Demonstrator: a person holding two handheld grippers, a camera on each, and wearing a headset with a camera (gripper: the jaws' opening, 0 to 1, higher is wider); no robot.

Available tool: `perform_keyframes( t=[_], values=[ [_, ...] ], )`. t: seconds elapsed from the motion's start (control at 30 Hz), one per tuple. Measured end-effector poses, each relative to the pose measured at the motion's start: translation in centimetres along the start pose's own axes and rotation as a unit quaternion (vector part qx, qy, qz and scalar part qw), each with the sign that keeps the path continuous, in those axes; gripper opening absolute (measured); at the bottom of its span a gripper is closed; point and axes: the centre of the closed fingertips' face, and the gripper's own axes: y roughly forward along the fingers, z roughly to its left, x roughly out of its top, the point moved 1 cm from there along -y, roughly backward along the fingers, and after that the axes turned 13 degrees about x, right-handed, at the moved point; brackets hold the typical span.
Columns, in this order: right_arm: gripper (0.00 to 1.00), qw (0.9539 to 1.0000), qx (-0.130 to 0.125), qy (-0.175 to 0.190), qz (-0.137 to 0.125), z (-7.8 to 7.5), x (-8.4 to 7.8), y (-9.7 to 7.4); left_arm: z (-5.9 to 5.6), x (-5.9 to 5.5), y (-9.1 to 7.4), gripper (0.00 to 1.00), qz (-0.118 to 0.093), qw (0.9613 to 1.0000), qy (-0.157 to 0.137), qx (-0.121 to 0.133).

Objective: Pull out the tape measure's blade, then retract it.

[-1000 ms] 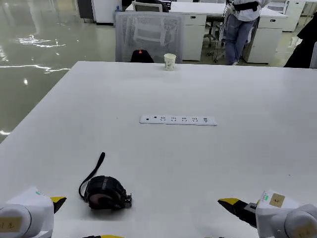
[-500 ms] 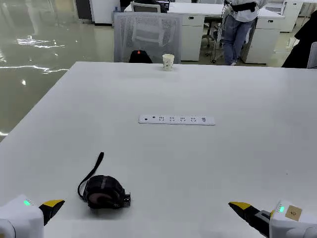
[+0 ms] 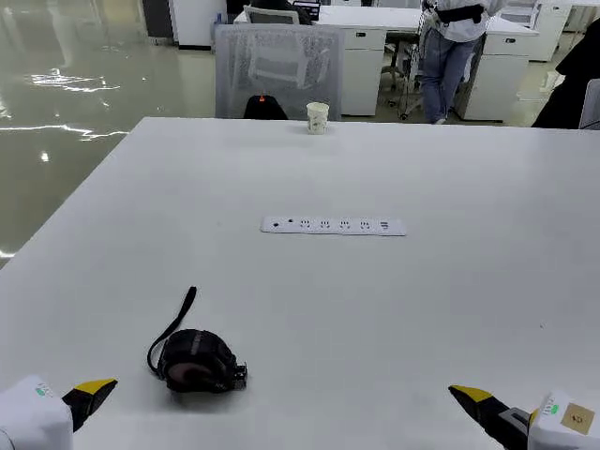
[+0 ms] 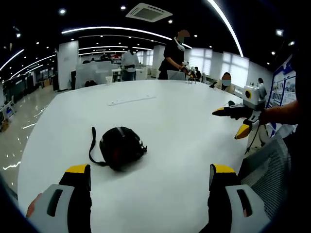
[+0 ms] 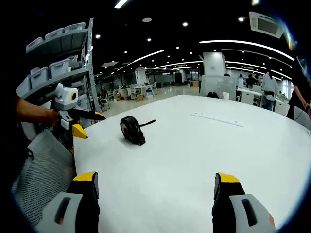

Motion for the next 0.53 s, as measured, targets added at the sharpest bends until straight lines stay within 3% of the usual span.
perform_keyframes(
  t=[0.53],
  values=[
    [0.99, 1.0000, -0.001, -0.004, 0.005, -0.10, -0.27, -0.41, 0.09, 0.02, -0.58, 0.99, -0.001, 1.0000, -0.004, -0.006]
  ],
)
